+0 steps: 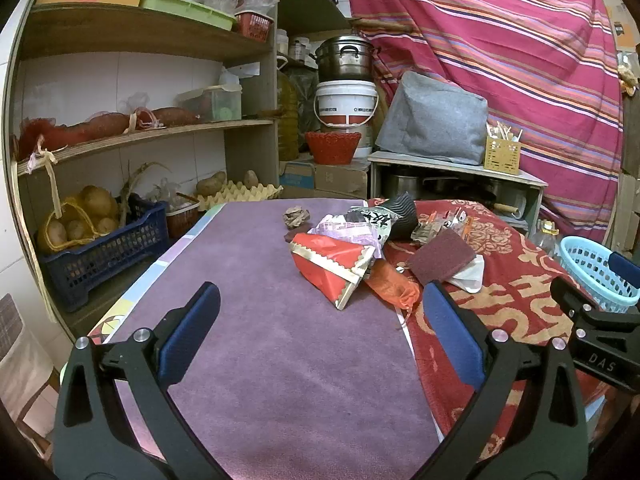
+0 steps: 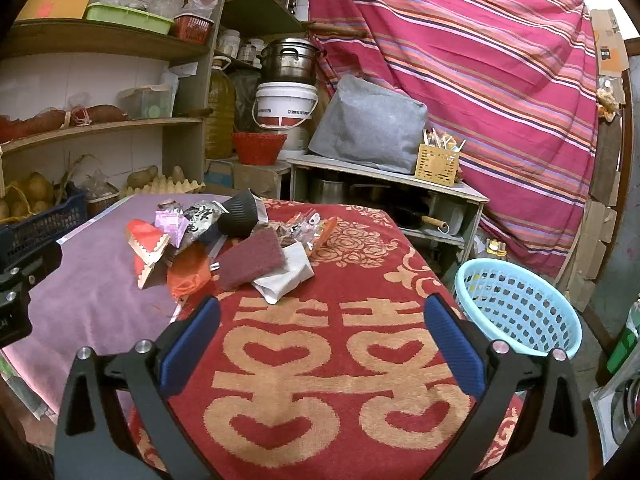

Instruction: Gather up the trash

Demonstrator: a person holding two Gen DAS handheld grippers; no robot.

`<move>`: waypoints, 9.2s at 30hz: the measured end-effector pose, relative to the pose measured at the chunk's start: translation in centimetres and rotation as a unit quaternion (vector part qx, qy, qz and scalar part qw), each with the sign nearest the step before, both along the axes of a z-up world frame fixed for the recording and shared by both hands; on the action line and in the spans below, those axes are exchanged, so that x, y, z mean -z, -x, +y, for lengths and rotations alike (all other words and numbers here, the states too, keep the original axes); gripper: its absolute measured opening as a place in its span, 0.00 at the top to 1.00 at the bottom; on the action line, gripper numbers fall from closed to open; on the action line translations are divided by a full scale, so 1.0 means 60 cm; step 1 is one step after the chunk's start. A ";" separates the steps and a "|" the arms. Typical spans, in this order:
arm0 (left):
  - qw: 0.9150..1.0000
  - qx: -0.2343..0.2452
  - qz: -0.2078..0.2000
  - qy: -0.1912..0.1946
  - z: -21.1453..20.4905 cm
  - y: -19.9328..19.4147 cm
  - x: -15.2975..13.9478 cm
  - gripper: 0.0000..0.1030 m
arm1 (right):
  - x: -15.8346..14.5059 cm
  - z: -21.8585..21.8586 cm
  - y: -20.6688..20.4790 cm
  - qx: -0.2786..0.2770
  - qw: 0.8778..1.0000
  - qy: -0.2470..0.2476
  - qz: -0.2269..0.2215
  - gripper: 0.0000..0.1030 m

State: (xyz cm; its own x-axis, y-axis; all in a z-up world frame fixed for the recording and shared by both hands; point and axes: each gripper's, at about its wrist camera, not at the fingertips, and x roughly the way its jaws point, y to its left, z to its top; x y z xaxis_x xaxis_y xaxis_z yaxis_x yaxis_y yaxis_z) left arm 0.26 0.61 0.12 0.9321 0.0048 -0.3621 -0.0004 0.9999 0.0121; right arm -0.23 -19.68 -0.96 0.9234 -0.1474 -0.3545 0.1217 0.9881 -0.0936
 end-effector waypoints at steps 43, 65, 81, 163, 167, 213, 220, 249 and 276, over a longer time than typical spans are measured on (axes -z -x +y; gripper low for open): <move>1.000 0.000 0.001 -0.001 0.002 0.000 0.002 0.05 | 0.004 -0.021 -0.005 0.002 1.000 0.001 0.003 0.04; 1.000 -0.001 0.005 -0.001 0.012 -0.003 0.015 0.05 | 0.011 -0.013 -0.011 0.001 1.000 0.002 0.006 0.04; 1.000 -0.006 0.026 0.000 0.026 -0.018 0.021 0.05 | -0.010 -0.027 -0.015 -0.003 1.000 0.000 0.013 0.04; 0.986 -0.011 0.166 -0.022 0.078 -0.270 0.071 0.75 | 0.088 0.077 -0.333 -0.080 0.973 0.046 0.212 0.04; 0.986 -0.013 0.167 -0.024 0.078 -0.272 0.073 0.75 | 0.094 0.076 -0.337 -0.071 0.971 0.051 0.224 0.04; 0.992 -0.023 0.125 -0.021 0.065 -0.209 0.016 0.77 | 0.022 -0.044 -0.274 -0.133 0.972 -0.073 0.180 0.92; 0.991 -0.027 0.130 -0.022 0.076 -0.212 0.022 0.78 | 0.033 -0.061 -0.280 -0.115 0.973 -0.071 0.186 0.38; 0.990 -0.042 0.135 -0.011 0.091 -0.228 0.025 0.78 | 0.053 0.021 -0.324 -0.057 0.981 -0.030 0.183 0.37; 0.994 0.062 0.090 -0.020 -0.155 -0.210 -0.031 0.78 | -0.045 -0.269 -0.181 0.005 0.992 -0.069 0.106 0.37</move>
